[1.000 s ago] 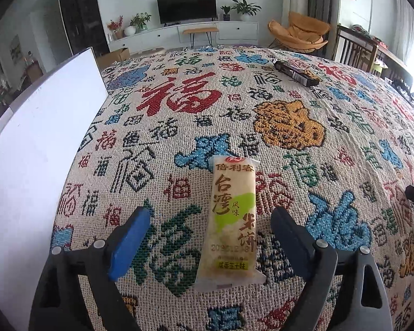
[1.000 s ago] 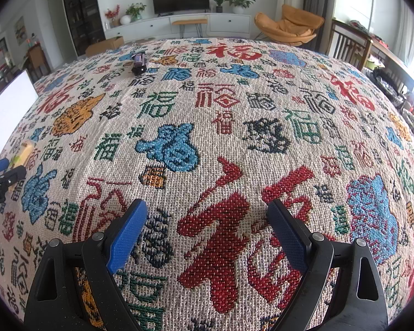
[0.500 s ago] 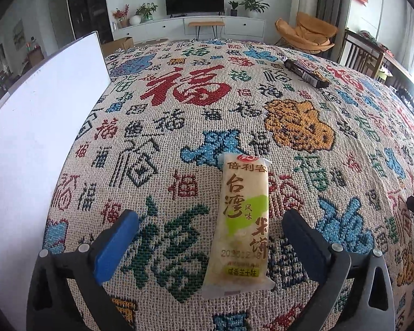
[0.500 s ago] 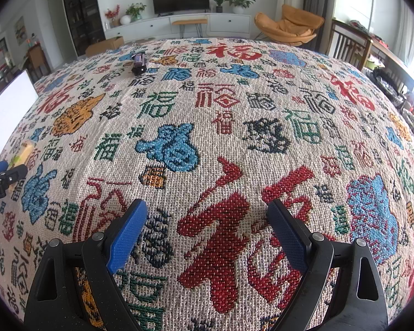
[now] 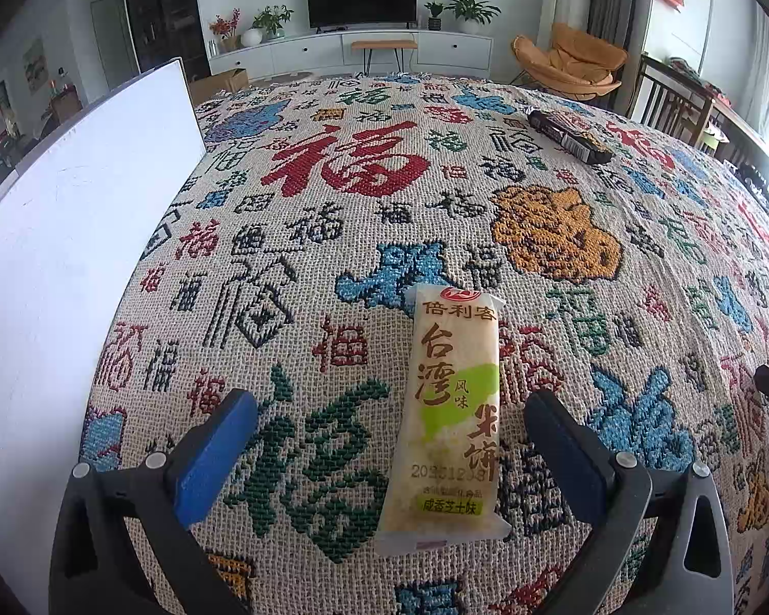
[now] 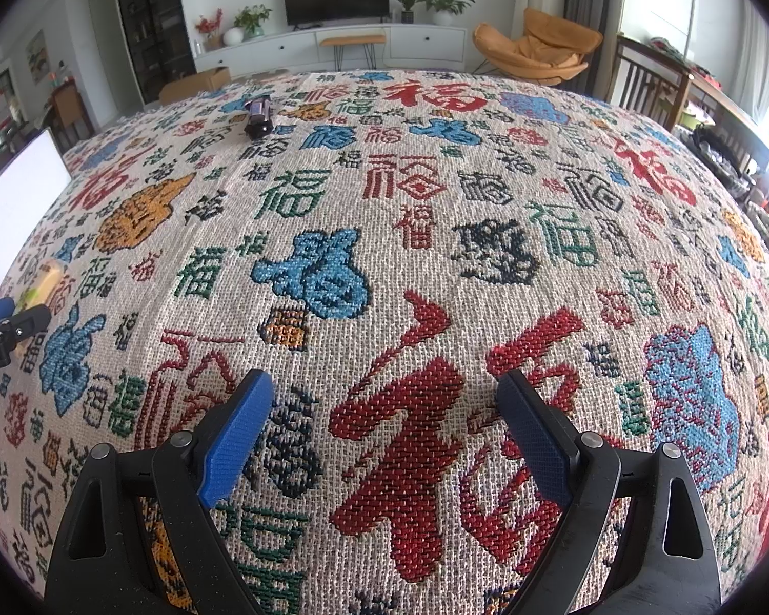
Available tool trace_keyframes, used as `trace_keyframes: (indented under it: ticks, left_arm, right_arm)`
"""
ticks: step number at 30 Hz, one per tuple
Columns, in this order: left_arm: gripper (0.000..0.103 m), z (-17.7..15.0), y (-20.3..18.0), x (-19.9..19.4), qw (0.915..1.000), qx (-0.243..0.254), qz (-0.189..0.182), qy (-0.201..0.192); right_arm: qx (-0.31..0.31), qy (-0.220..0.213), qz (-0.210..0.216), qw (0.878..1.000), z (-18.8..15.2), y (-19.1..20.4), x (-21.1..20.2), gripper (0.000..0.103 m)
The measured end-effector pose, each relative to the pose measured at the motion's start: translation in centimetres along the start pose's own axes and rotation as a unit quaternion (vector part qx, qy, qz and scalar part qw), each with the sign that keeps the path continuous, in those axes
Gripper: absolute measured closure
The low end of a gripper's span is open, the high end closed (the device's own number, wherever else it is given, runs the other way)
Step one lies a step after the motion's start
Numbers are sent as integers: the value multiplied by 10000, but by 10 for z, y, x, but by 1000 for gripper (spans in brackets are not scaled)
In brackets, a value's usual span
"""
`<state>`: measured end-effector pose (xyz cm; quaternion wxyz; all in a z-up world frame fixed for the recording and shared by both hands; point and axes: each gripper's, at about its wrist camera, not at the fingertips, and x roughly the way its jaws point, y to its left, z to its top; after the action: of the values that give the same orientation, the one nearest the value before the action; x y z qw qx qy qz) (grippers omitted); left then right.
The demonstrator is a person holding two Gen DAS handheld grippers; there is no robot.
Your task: Organize snacks
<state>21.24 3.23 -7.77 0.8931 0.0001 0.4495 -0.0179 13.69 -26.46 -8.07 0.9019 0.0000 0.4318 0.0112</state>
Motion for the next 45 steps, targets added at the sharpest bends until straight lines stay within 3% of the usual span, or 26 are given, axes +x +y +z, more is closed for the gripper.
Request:
trace_keyframes:
  ticks: [22, 25, 28, 31, 34, 40, 41, 43, 44, 45]
  left_arm:
    - [0, 0, 0, 0, 10000, -3, -2, -1]
    - [0, 0, 0, 0, 10000, -4, -4, -1]
    - [0, 0, 0, 1, 10000, -4, -4, -1]
    - [0, 0, 0, 1, 10000, -3, -3, -1]
    - [0, 0, 0, 1, 10000, -4, -5, -1]
    - [0, 0, 0, 1, 10000, -3, -2, -1]
    - [0, 0, 0, 1, 10000, -3, -2, 0]
    - [0, 0, 0, 1, 10000, -3, -1, -1]
    - [0, 0, 0, 1, 10000, -2, 0, 0]
    - [0, 0, 0, 1, 10000, -2, 0, 1]
  right_arm:
    - [203, -22, -103, 9997, 4, 3, -2, 12]
    - [409, -256, 440, 9979, 31, 14, -3, 12]
    - [227, -220, 753, 9967, 83, 39, 15, 12]
    - [-214, -304, 734, 9966, 134, 75, 43, 12]
    - [-530, -31, 629, 9966, 175, 105, 86, 12]
    - [-704, 507, 758, 9933, 194, 130, 141, 15]
    - [-761, 557, 717, 9930, 194, 132, 145, 19]
    - [-884, 452, 481, 9939, 192, 133, 144, 56]
    - [-820, 429, 535, 9943, 191, 131, 140, 84]
    - [-722, 476, 633, 9942, 191, 127, 139, 84]
